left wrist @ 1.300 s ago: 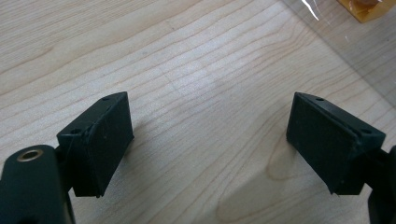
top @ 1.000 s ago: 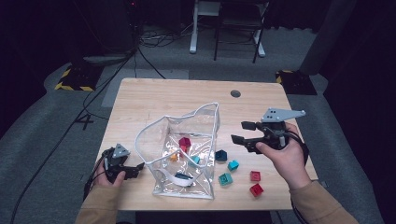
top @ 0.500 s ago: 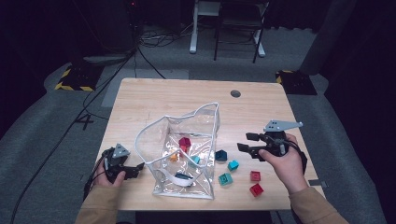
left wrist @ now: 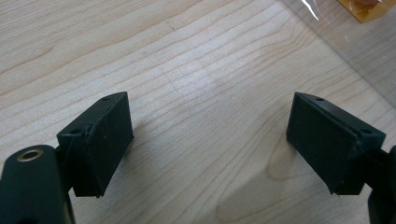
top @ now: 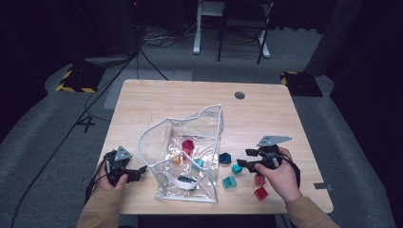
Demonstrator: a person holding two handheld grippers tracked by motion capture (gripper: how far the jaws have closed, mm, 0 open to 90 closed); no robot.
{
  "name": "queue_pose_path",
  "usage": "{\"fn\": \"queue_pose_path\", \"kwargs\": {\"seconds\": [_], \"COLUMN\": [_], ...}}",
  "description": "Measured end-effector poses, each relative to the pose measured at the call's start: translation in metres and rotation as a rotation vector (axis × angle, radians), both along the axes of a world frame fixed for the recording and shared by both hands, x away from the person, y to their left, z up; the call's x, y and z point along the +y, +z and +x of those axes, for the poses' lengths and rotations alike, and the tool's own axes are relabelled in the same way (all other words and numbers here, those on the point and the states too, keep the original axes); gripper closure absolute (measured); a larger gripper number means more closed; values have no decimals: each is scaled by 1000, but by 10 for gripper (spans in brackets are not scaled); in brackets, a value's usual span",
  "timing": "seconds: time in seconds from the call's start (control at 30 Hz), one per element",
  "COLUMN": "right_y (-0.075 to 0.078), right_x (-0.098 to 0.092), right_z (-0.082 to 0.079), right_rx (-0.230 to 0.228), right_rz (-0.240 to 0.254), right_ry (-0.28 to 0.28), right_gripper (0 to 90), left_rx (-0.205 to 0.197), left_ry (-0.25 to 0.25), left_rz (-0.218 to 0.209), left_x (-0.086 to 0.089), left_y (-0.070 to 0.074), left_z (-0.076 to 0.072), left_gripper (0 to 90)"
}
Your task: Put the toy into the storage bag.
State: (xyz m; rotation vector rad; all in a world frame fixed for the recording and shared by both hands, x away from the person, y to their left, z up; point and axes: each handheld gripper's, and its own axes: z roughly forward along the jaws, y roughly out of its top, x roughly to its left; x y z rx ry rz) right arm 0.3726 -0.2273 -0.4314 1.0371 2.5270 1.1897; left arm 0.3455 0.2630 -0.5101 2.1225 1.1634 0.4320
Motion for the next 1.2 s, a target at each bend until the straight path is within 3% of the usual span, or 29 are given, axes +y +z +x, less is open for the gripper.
{"fn": "queue_pose_path", "kwargs": {"seconds": [0.37, 0.53, 0.67, 0.8, 0.9, 1.2], "right_y": [-30, -39, -46, -52, -49, -26], "right_x": [11, 15, 16, 16, 15, 13], "right_z": [2, 2, 4, 4, 4, 0], "right_rx": [45, 47, 66, 74, 63, 25], "right_rz": [-35, -68, -67, -85, -96, -85], "right_ry": [12, 16, 8, 11, 16, 35], "right_gripper": [391, 393, 400, 514, 588, 589], "left_rx": [0, 0, 0, 0, 0, 0], "left_ry": [0, -1, 0, -2, 0, 0], "left_rz": [0, 1, 0, 1, 0, 0], "left_x": [0, 0, 0, 0, 0, 0], "left_y": [0, 0, 0, 0, 0, 0], "left_z": [0, 0, 0, 0, 0, 0], "left_gripper": [148, 148, 149, 148, 148, 148]}}
